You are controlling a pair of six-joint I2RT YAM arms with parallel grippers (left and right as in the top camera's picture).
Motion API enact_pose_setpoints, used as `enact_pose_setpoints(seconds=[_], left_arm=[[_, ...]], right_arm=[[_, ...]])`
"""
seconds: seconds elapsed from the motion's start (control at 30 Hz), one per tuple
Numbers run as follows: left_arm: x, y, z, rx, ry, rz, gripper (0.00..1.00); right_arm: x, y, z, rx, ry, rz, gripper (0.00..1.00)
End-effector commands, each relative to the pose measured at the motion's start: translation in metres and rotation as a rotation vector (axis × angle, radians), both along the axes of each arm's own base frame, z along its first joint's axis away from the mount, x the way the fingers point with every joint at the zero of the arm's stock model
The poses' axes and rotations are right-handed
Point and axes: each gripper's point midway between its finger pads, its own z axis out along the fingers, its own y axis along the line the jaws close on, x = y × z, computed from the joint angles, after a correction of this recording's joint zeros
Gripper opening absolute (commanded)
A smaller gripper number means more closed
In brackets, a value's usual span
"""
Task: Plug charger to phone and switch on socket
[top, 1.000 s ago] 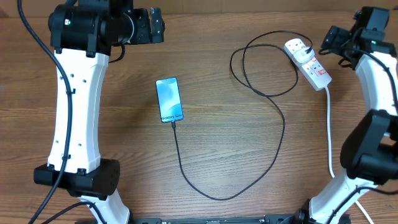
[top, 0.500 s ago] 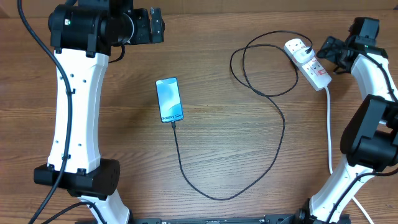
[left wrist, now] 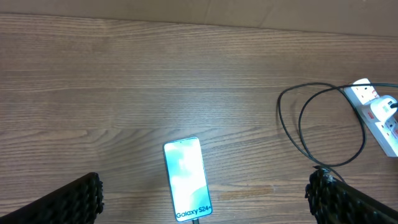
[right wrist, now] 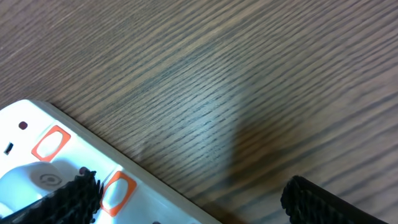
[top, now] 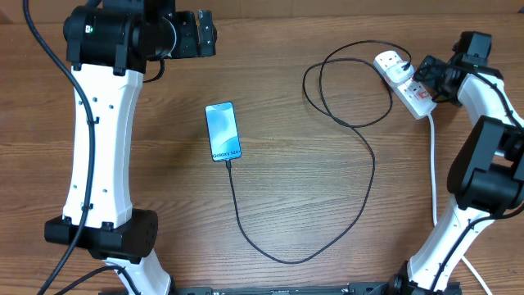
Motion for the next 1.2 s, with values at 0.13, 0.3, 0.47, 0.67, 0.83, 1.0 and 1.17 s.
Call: enact_pose_setpoints(seconds=[0.13,0.3,0.47,0.67,0.83,1.0,1.17], left_arm=[[-0.001,0.005,0.008,0.005,-0.023,0.016,1.0],[-0.001,0.005,0.008,0.005,-0.023,0.016,1.0],[-0.001,0.005,0.008,0.005,-0.023,0.016,1.0],[-0.001,0.005,0.008,0.005,-0.023,0.016,1.0],[-0.001,0.005,0.008,0.005,-0.023,0.016,1.0],[-0.001,0.005,0.008,0.005,-0.023,0.016,1.0],[-0.001,0.005,0.008,0.006,-0.023,0.017,1.0]], right_arm=[[0.008,-0.002,0.003,0.009,-0.025,0.001,0.94],[0.008,-0.001,0.003,0.009,-0.021,0.001,0.94],[0.009,-0.003,0.003,0.001,-0.025,0.003,0.94],[0.009,-0.002,0.0,0.004,-0.021,0.003,0.94],[0.003,0.001,-0.018,0.023,0.023,0.006,0.94],[0.001,0.006,-0.026,0.049,0.037,0.018,0.94],[0.001,0.009,-0.026,0.064,0.04,0.028,0.94]])
